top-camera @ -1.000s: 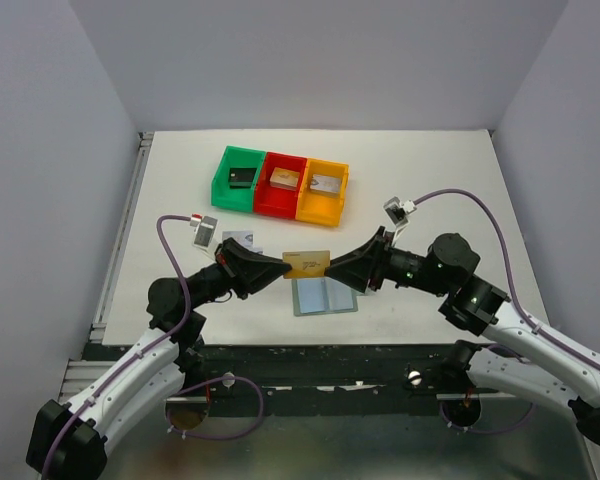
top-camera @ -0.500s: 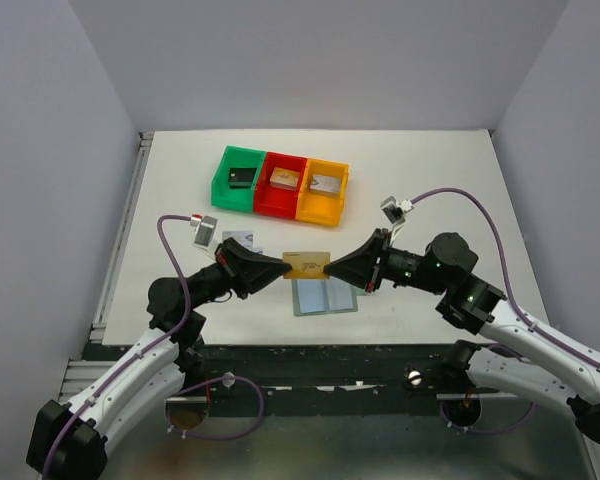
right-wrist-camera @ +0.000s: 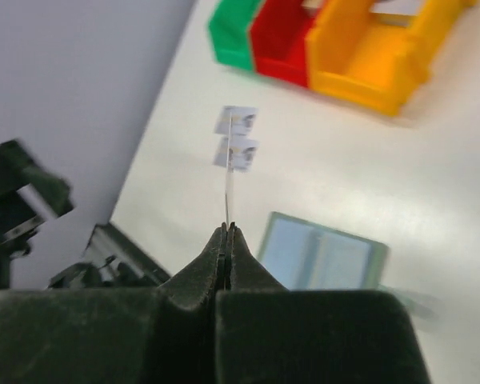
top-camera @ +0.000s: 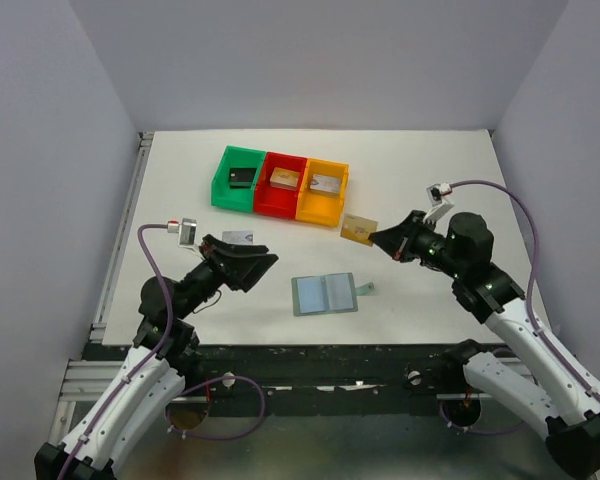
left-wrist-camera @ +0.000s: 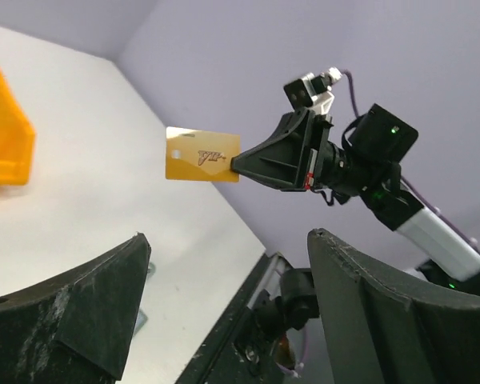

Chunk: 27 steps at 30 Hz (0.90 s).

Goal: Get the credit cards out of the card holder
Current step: Place the credit card at the center of the board.

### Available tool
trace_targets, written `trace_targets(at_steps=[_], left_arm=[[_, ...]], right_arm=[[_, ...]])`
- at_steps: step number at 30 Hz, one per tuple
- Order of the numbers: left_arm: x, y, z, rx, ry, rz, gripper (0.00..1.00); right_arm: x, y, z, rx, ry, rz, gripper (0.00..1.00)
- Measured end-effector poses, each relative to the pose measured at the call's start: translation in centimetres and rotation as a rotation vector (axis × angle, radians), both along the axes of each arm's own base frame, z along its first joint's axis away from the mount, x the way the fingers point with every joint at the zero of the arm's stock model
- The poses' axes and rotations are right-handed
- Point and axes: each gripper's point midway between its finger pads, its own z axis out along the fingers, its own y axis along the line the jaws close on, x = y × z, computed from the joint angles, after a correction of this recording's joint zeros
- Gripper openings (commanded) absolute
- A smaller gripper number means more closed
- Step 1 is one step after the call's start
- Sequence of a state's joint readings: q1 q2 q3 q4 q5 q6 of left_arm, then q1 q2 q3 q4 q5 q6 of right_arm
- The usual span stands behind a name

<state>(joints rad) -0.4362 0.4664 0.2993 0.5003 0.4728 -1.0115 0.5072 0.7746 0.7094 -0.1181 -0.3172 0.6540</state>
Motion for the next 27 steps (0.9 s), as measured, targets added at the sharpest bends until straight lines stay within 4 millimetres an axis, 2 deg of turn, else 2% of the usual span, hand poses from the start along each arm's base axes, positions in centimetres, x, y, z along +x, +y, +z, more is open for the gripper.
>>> trace_targets(at_steps=[3, 7, 10, 12, 16, 27], left_arm=[[0.9, 0.8, -1.2, 0.024, 0.054, 0.073, 0.88], [1.6, 1.3, -3.1, 0.046, 0.123, 0.118, 0.88], [1.8, 1.3, -4.6, 0.067, 0.166, 0.123, 0.88], [1.8, 1.3, -5.3, 0.075, 0.182, 0.122, 0.88], [1.9, 1.1, -6.5, 0.089, 0.213, 0.113, 0.88], [1.9, 0.6, -7.7, 0.105, 0.238, 0.085, 0.88]], right_arm=[[2.9, -3.2, -3.7, -0.079, 0.1, -0.147, 0.0], [5.4, -6.2, -9.7, -0.164, 0.272, -0.247, 0.0], [6.4, -7.1, -13.6, -0.198, 0.408, -0.241, 0.0], [7.1, -6.8, -15.4, -0.211, 0.492, -0.197, 0.0], [10.1, -6.3, -16.1, -0.187, 0.561, -0.125, 0.0], [15.1, -5.5, -17.4, -0.207, 0.621, -0.035, 0.0]])
